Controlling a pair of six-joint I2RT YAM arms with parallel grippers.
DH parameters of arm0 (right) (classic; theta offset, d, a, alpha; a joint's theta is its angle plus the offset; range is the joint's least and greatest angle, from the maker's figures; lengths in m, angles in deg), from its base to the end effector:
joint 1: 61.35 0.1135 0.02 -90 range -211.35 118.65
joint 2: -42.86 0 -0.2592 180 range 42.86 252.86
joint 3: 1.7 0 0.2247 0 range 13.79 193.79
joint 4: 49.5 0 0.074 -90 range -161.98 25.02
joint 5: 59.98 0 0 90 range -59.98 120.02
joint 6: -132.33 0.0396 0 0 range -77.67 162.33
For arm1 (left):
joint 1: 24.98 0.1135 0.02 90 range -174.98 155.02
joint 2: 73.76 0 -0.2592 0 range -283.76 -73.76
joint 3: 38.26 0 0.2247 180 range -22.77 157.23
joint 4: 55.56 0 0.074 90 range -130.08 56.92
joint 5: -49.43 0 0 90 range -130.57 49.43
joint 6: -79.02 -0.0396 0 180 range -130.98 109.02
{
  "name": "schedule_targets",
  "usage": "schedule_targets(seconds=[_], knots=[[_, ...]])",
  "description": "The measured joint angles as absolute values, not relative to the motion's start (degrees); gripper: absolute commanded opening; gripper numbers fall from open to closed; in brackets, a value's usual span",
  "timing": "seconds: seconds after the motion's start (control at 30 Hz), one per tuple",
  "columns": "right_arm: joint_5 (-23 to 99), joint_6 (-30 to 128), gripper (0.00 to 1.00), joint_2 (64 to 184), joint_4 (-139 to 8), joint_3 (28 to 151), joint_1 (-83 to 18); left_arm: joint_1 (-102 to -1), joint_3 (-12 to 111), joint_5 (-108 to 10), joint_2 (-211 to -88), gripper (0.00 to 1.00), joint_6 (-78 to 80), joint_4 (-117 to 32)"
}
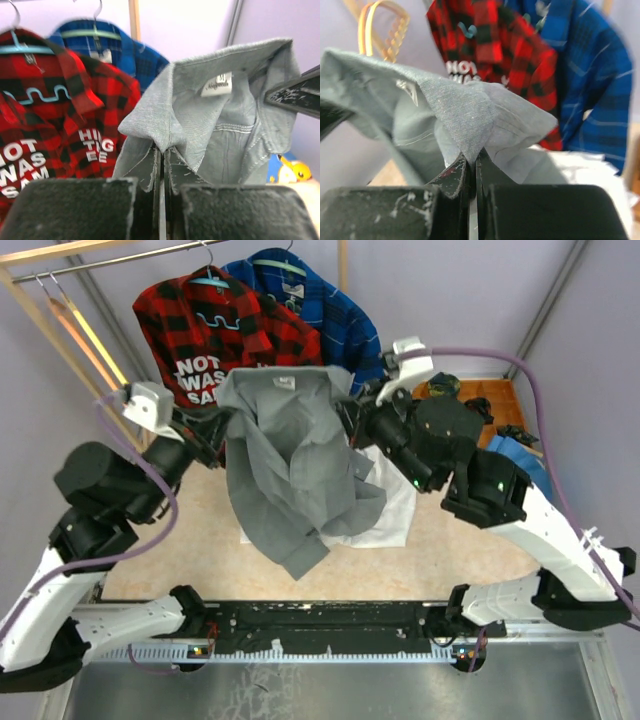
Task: Place the shirt on the hanger
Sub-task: Adjust the shirt at the center of the board.
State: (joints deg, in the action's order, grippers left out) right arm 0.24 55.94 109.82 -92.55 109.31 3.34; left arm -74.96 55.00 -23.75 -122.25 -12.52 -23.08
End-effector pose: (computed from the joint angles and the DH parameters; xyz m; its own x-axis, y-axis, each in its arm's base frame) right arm 0.0983 0.1619 0.5101 -0.1274 0.2083 -0.9697 -0.5580 0.7932 0.2437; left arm 0.0841 -0.0823 0.4897 0.1516 -0.1406 -0.9784 0.5474 0.8361 -0.0353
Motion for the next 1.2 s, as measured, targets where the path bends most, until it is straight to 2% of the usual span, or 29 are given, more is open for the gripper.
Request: schedule_targets(seconds=[0.3,0.53,0.67,1.2], knots=[[-9.0,42.2,0.0,123.5,-99.9,134.9,3.3,-75.0,79.8,-23.0,-133.4,0.0,-12.7,-15.1],[-5.2,37.5,0.0,125.9,-98.3,149.4,3.3,-75.0,98.3,-24.9,-142.2,0.0,-13.9,-11.2],[-1.4,36.3,0.0,125.1,-94.9,153.1,3.3,-75.0,110.5,-26.5,-147.5,0.0,-14.3,-10.0],[1.7,32.4,0.0,124.7,-94.0,154.5,3.3,-75.0,111.2,-25.2,-149.3,0.0,-17.3,-8.3]])
